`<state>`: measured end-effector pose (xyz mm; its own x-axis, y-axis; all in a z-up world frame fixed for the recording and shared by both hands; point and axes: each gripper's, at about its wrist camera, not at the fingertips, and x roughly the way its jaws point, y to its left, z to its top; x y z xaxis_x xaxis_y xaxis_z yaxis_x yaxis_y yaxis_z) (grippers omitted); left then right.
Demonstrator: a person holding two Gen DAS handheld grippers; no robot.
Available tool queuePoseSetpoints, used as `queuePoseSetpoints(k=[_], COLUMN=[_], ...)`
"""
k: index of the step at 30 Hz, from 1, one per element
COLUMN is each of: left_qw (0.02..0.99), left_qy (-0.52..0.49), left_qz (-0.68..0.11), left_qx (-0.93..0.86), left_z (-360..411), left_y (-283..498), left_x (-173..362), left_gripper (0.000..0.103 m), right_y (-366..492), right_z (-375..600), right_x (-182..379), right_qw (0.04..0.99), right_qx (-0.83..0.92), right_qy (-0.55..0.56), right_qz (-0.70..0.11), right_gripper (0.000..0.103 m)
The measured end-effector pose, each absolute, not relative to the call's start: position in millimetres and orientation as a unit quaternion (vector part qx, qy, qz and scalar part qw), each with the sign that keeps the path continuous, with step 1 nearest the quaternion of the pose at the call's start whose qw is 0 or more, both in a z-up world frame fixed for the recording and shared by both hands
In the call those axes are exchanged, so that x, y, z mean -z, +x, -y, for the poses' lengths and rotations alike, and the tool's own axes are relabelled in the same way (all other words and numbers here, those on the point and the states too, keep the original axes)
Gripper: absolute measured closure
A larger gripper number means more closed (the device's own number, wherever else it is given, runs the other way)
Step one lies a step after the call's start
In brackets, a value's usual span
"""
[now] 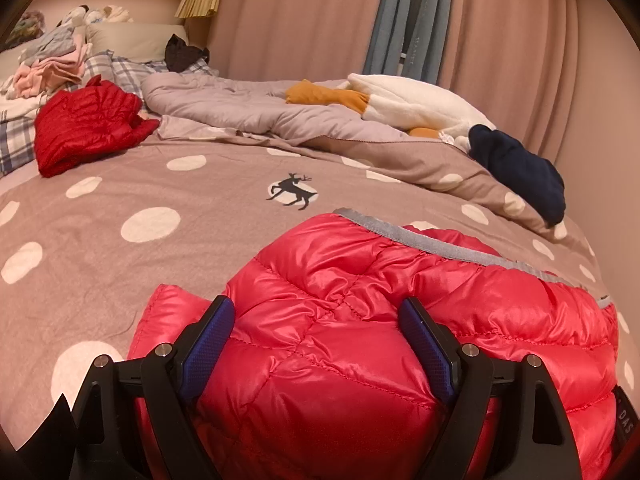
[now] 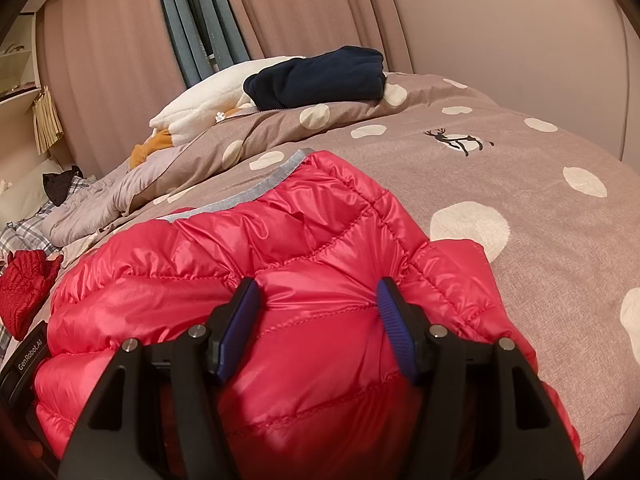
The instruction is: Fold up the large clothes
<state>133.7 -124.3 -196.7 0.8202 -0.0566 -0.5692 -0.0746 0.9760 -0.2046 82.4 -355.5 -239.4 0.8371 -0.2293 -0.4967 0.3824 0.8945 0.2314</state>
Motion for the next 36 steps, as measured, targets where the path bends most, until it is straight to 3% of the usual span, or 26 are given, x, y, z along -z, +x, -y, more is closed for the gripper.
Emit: queuePoseSetpoints(k=[36], left_qw=[0.948], left_qy=[-0.111], left_qz=[-0.298], left_qx=[-0.006], left_z=[124.1], left_y=[132.9], left_x=[197.5], left_gripper=[0.018], right_y=[76.5], right_z=[355.0], right_x=[240.0], right_qw=[0.946], right_qx=[0.160], right_qy=[0.163], right_qz=[-0.232], right_gripper=[0.040])
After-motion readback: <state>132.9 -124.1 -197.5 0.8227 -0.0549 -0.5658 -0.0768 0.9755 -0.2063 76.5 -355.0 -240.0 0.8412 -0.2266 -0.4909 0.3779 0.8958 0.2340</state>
